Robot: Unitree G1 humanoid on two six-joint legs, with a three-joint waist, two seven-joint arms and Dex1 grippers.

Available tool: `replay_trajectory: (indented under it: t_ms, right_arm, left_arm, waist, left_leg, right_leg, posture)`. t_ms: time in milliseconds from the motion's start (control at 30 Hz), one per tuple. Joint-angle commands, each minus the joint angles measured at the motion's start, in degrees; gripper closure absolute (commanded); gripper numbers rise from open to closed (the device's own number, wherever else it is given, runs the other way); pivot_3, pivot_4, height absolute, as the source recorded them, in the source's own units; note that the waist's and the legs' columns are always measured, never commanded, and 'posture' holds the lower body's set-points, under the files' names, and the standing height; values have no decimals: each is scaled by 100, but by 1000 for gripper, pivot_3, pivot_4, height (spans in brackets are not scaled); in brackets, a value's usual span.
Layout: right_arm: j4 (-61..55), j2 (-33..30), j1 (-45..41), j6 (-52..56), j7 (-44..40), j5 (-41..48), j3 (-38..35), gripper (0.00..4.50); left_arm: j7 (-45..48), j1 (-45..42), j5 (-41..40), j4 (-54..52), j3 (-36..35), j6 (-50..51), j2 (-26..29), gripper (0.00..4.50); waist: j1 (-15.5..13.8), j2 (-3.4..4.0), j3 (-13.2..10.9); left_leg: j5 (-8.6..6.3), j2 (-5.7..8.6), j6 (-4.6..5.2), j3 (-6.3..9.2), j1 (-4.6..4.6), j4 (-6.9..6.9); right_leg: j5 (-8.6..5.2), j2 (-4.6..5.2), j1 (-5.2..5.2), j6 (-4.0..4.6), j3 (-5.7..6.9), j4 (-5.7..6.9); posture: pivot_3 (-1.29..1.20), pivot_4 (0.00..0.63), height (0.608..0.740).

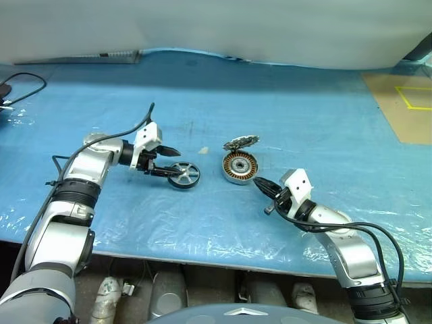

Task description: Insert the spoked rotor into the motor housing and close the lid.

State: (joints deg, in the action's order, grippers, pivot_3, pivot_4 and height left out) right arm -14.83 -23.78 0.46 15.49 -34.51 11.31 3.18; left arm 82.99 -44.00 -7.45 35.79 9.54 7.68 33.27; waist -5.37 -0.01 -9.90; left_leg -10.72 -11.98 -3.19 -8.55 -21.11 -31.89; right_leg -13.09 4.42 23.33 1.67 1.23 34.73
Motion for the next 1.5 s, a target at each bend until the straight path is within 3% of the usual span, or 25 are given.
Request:
replay_trajectory:
  t_ms: [33,900,1000,1167,1500]
  right_arm:
    - [-253,13,30,-72,29,62,-47,4500]
    - [-151,71,53,-300,111,-25,16,4500]
    - [-132,74,27,-296,101,-37,26,4500]
    - [-115,73,-13,-284,90,-37,27,4500]
    - [-165,61,25,-287,62,-19,14,4500]
  left_arm:
    - [112,-181,105,92,96,-121,13,1000]
    - [-291,-182,980,450,500,-951,-6,1000]
    - [-287,-155,970,388,505,-894,-6,1518]
    - [-287,-138,964,313,511,-856,13,3046]
    - [-165,-157,822,110,402,-748,95,3154]
  waist:
    - [-2,0,0]
    - [-5,0,0]
    - [-5,0,0]
    - [-18,20,12]
    - [-20,22,14]
  left_leg:
    - [0,0,0,0,0,0]
    - [0,-1,0,0,5,-12]
    - [0,-1,0,0,5,-18]
    - [0,0,0,1,12,-19]
    - [0,3,0,1,13,-25]
  right_leg:
    - [0,0,0,0,0,0]
    - [0,1,-6,0,-2,6]
    - [0,1,-7,0,-2,9]
    - [1,2,-14,0,-3,10]
    - [1,8,-22,-1,-1,9]
  posture:
    - [0,150,740]
    - [0,150,740]
    - [0,150,740]
    - [0,150,740]
    - [0,150,740]
